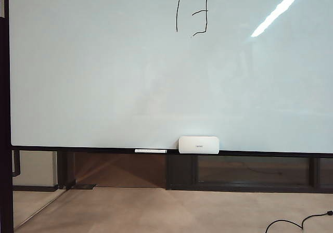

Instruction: Reach to the right to find the marker pen, pick it up, and write the number 13 on the whiteboard.

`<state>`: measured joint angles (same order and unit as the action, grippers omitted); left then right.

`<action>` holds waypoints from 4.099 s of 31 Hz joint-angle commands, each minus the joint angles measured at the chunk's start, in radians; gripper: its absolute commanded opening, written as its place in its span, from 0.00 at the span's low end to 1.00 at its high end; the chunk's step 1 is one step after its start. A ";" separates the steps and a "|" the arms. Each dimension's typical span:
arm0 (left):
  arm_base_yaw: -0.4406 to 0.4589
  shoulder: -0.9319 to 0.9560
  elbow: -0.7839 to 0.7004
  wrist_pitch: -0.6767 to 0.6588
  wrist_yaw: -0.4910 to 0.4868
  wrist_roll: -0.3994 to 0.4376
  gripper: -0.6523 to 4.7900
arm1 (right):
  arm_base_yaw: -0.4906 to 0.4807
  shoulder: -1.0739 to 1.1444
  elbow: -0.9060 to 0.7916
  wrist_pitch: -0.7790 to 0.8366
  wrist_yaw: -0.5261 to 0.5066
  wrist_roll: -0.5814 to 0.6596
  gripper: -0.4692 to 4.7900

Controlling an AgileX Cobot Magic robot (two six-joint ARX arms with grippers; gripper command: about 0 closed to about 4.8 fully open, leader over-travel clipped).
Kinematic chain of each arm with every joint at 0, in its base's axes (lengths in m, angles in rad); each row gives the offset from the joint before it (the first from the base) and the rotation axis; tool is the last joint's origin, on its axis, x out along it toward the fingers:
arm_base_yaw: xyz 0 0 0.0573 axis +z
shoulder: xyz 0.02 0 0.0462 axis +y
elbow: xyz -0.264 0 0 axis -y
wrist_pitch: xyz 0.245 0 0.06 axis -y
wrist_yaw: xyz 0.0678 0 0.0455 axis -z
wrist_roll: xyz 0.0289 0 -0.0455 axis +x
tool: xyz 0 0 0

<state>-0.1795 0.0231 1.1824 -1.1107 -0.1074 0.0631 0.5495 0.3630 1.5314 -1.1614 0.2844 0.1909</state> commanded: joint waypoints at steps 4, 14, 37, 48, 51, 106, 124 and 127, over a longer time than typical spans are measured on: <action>0.022 -0.007 -0.001 -0.061 0.071 -0.049 0.11 | -0.075 -0.215 -0.257 0.037 -0.114 0.019 0.08; 0.263 -0.019 -0.100 -0.040 0.357 -0.124 0.11 | -0.174 -0.351 -0.546 0.162 -0.283 0.072 0.08; 0.449 -0.019 -0.627 0.650 0.463 -0.313 0.11 | -0.230 -0.358 -1.107 0.772 -0.368 0.042 0.08; 0.448 -0.017 -0.805 0.838 0.427 -0.435 0.11 | -0.231 -0.359 -1.328 0.974 -0.312 0.045 0.08; 0.448 -0.017 -0.818 0.840 0.394 -0.431 0.11 | -0.231 -0.359 -1.358 0.990 -0.304 0.045 0.08; -0.081 -0.021 -1.173 1.102 0.039 -0.123 0.11 | -0.237 -0.359 -1.522 1.053 -0.077 -0.248 0.08; -0.081 -0.021 -1.173 1.104 0.040 -0.123 0.11 | -0.236 -0.359 -1.522 1.023 -0.077 -0.244 0.08; -0.081 -0.021 -1.173 1.104 0.040 -0.122 0.11 | -0.236 -0.359 -1.522 1.023 -0.077 -0.244 0.08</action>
<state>-0.2615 0.0021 0.0059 -0.0196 -0.0647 -0.0635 0.3134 0.0040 0.0048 -0.1509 0.2062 -0.0525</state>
